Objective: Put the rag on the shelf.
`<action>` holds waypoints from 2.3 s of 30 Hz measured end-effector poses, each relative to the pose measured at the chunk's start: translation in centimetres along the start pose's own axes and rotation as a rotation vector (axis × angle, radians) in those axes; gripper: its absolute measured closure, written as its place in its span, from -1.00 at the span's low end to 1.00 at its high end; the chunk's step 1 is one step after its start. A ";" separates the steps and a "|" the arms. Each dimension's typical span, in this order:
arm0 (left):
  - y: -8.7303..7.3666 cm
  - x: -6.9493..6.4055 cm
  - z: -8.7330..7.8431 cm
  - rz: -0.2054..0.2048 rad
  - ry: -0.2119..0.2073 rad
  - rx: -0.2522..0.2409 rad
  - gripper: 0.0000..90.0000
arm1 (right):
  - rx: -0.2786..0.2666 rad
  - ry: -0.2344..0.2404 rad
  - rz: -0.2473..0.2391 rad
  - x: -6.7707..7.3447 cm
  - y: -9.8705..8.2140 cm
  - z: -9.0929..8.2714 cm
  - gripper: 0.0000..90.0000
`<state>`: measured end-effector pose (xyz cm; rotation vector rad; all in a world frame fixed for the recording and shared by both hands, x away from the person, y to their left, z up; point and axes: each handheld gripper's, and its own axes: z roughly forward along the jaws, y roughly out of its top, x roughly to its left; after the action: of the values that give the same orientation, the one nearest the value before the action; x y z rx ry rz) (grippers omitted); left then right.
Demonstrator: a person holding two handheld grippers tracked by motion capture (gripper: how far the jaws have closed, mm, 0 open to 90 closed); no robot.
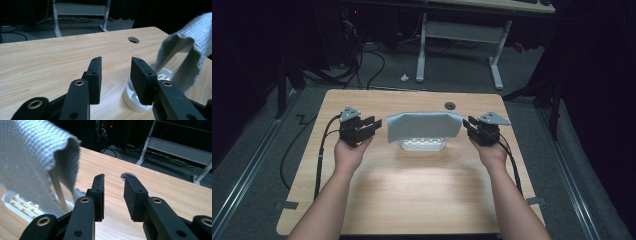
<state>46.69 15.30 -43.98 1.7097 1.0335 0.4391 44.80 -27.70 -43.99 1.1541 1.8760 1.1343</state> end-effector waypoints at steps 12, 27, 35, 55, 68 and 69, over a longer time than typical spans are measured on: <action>0.0 0.2 -0.7 0.034 0.045 0.005 0.24 | -0.002 -0.004 0.016 -0.3 0.0 -0.5 0.53; -2.1 -0.6 -4.0 0.082 0.064 0.007 0.09 | -0.009 0.000 -0.001 0.5 -1.2 -3.5 0.26; -3.8 -2.3 -7.2 0.101 0.037 -0.012 0.03 | -0.010 -0.008 -0.068 1.9 -3.1 -6.4 0.10; -14.3 -12.5 -7.1 0.243 -0.124 0.255 -0.11 | 0.177 0.078 -0.049 10.5 -8.8 -9.5 -0.28; -14.9 -12.2 -6.0 0.234 -0.122 0.302 -0.18 | 0.237 0.131 -0.084 12.9 -12.1 -8.7 -0.23; -14.9 -12.3 -6.0 0.235 -0.122 0.306 -0.18 | 0.240 0.132 -0.073 12.8 -12.1 -8.7 -0.23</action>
<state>29.21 10.18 -52.77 2.1166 0.8462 0.3319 28.13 -21.78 -52.49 1.1520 2.1855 0.9856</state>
